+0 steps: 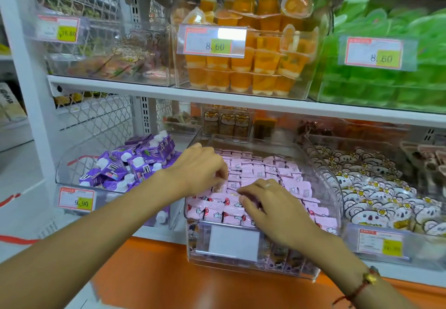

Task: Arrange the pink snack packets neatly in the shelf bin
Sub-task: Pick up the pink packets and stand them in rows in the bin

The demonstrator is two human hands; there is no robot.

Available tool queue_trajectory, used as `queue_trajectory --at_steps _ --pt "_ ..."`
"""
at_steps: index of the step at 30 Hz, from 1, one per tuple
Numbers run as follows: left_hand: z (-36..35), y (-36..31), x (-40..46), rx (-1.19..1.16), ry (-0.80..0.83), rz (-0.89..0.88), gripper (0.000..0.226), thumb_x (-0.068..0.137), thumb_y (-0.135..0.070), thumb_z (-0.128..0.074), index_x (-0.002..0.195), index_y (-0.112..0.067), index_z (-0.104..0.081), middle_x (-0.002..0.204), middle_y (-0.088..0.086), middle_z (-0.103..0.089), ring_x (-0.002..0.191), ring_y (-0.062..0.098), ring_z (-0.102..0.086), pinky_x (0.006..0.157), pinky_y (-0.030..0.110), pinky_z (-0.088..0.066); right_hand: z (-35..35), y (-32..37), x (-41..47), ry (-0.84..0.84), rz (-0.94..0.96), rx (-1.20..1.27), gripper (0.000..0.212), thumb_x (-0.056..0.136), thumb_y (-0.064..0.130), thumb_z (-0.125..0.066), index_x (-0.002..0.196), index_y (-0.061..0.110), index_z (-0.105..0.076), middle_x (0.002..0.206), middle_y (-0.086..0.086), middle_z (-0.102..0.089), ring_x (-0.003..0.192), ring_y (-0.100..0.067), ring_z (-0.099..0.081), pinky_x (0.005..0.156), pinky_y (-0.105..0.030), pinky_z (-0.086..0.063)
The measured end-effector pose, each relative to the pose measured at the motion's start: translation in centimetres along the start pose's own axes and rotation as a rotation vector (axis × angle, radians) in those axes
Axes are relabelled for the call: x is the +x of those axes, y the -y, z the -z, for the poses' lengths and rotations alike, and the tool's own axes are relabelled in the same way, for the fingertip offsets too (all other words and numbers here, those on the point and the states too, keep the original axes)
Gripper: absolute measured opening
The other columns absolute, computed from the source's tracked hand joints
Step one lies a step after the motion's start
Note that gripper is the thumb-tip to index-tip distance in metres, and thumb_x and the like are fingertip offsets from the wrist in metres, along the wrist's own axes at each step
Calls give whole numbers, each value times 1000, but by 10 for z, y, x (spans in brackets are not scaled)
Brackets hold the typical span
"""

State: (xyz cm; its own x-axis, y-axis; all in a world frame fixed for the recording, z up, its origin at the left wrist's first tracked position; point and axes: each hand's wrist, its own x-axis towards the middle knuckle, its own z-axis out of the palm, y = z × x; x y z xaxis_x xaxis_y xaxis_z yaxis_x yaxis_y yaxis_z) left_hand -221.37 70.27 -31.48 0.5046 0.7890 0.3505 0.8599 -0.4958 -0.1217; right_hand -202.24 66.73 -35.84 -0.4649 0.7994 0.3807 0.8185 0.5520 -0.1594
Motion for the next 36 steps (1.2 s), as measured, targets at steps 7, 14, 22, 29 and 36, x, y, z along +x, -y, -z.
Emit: queue_trajectory --at_steps 7,14,22,29,36 --pt "13 -4 -14 -577 -488 310 10 94 -29 -54 97 -26 -63 97 -12 -63 94 8 -59 80 31 -49 1 -1 2 38 -18 22 39 100 43 -31 124 27 -59 113 6 -59 106 -13 -46 82 -25 -36" --pt "13 -29 -41 -990 -896 498 11 96 -22 -52 94 -30 -59 95 -13 -64 92 0 -60 85 27 -52 12 14 2 -179 -87 286 37 98 48 -31 105 22 -57 105 8 -56 100 -9 -48 83 -27 -37" --pt "2 -48 -50 -1233 -894 573 13 95 -22 -54 87 -29 -60 81 -15 -65 80 -3 -62 73 22 -52 21 46 3 -369 133 250 43 80 34 -73 116 18 -55 108 7 -61 90 -5 -51 69 -25 -45" --pt "5 -43 -54 -1442 -491 468 24 93 -34 -53 116 -41 -51 110 -19 -61 97 -2 -63 70 20 -55 33 32 10 153 -430 1479 38 97 40 -41 97 17 -72 82 -4 -66 65 -15 -58 64 -29 -45" --pt "7 -43 -55 -1559 -465 476 28 88 -28 -62 115 -26 -54 95 -10 -74 93 1 -67 73 19 -57 35 27 9 223 -389 1440 34 96 42 -42 95 20 -69 70 -4 -65 60 -16 -56 59 -26 -46"
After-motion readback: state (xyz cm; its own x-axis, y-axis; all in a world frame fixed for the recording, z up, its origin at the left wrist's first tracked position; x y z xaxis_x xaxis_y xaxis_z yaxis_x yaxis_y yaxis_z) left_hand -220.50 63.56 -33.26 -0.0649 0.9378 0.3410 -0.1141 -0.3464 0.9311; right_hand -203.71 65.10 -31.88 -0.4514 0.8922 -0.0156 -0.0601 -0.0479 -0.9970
